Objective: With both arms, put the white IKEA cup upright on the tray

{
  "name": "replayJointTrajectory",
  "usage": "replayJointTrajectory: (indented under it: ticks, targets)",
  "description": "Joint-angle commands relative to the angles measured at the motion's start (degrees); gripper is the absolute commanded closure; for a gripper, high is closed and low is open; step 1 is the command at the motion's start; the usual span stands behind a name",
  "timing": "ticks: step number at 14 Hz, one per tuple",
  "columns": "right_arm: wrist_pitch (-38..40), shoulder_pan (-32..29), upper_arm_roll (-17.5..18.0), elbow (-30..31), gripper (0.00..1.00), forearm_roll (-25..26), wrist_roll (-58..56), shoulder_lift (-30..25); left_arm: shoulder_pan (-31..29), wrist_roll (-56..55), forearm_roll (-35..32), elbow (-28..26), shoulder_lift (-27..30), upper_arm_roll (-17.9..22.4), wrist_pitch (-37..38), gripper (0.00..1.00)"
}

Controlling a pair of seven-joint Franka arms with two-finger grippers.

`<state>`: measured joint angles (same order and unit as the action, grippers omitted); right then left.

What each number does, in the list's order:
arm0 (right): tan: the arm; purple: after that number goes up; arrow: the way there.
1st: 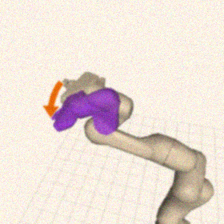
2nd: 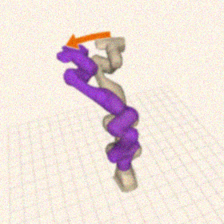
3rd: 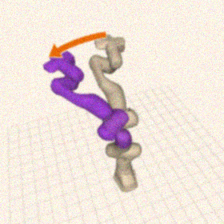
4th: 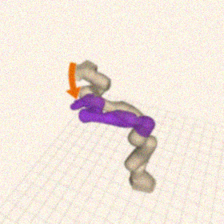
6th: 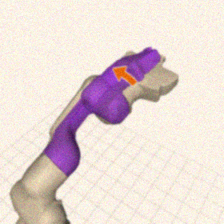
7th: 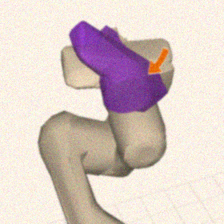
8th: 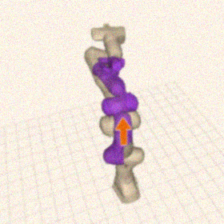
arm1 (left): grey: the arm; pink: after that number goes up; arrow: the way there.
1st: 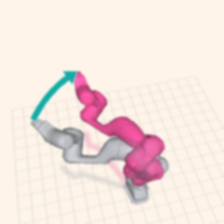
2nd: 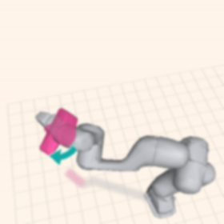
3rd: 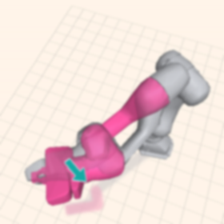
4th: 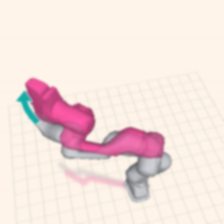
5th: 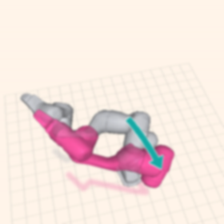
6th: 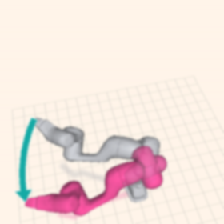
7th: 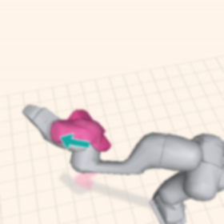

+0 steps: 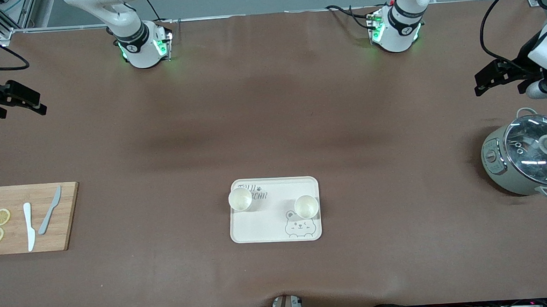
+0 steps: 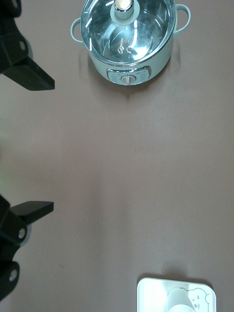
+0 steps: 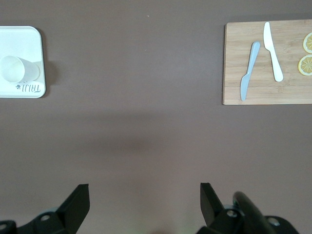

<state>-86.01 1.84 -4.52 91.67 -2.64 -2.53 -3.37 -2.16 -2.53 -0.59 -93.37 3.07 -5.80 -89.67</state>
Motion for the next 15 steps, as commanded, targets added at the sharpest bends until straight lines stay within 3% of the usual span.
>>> replayJointTrajectory:
  ticks: [1,6,15]
  targets:
    - [0.05,-0.35,0.83,-0.7,0.0,1.67,-0.54,-0.05,-0.3,0.07,0.32,0.12,1.32,-0.27,1.33,0.0]
    - [0.31,-0.79,0.74,-0.52,0.0,1.85,-0.54,0.03,-0.3,-0.02,-0.82,0.73,2.29,-0.27,1.25,0.0]
    - [0.4,-0.79,0.74,-0.52,0.0,1.85,-0.46,0.12,0.05,0.42,-0.56,5.13,-0.95,-0.27,0.9,0.0]
